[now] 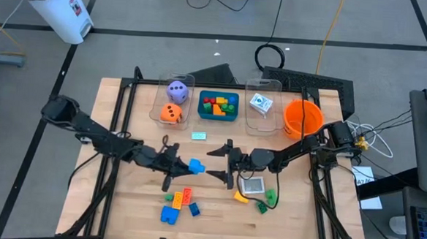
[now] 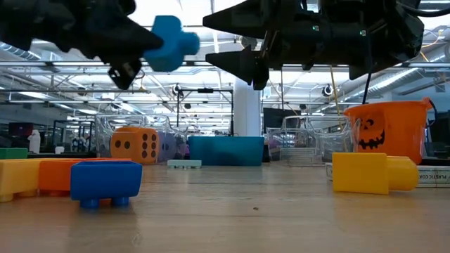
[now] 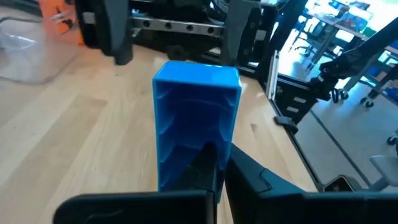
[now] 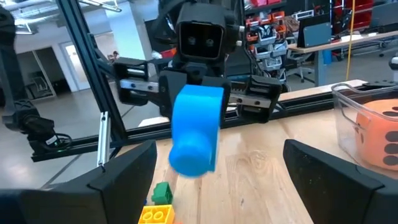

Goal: Pick & Place Toys
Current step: Put the blue game piece into the blue bin

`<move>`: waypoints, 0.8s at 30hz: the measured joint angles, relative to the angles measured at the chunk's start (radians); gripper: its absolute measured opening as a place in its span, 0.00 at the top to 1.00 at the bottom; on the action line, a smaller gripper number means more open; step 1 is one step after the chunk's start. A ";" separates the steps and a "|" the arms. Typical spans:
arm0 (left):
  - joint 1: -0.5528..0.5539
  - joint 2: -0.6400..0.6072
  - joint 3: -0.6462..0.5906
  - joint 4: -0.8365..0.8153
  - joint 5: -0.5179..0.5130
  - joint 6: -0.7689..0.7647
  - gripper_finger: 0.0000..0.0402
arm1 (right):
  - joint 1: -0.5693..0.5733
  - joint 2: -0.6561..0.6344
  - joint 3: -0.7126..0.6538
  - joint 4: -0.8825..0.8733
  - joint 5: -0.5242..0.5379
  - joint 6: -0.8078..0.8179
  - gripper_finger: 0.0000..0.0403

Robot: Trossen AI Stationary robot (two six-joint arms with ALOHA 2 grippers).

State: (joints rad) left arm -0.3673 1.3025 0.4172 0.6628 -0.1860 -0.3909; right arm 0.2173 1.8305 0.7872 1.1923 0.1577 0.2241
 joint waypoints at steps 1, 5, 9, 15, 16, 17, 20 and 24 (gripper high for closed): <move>0.009 0.016 0.014 -0.002 0.011 0.008 0.96 | 0.000 0.000 0.000 -0.003 0.000 0.000 0.15; 0.040 0.073 0.081 -0.004 0.054 0.054 0.96 | 0.000 0.000 0.000 -0.011 0.005 0.000 0.15; 0.059 0.114 0.140 -0.010 0.063 0.097 0.99 | 0.001 0.000 0.000 -0.017 0.024 0.000 0.15; 0.088 0.159 0.189 -0.020 0.127 0.108 0.95 | 0.002 0.000 0.000 -0.019 0.019 -0.008 0.16; 0.090 0.164 0.192 -0.021 0.137 0.107 0.95 | 0.002 0.000 0.000 -0.020 0.018 -0.010 0.17; 0.091 0.166 0.193 -0.023 0.140 0.104 0.96 | 0.002 0.001 0.000 -0.018 0.018 -0.016 0.18; 0.094 0.166 0.194 -0.038 0.137 0.101 0.98 | 0.001 0.001 0.000 -0.016 0.022 -0.032 0.25; 0.094 0.166 0.194 -0.044 0.136 0.101 0.95 | 0.002 0.001 0.000 -0.015 0.018 -0.035 0.37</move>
State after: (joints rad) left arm -0.2737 1.4689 0.6113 0.6188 -0.0502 -0.2901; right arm 0.2188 1.8317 0.7868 1.1771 0.1757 0.1894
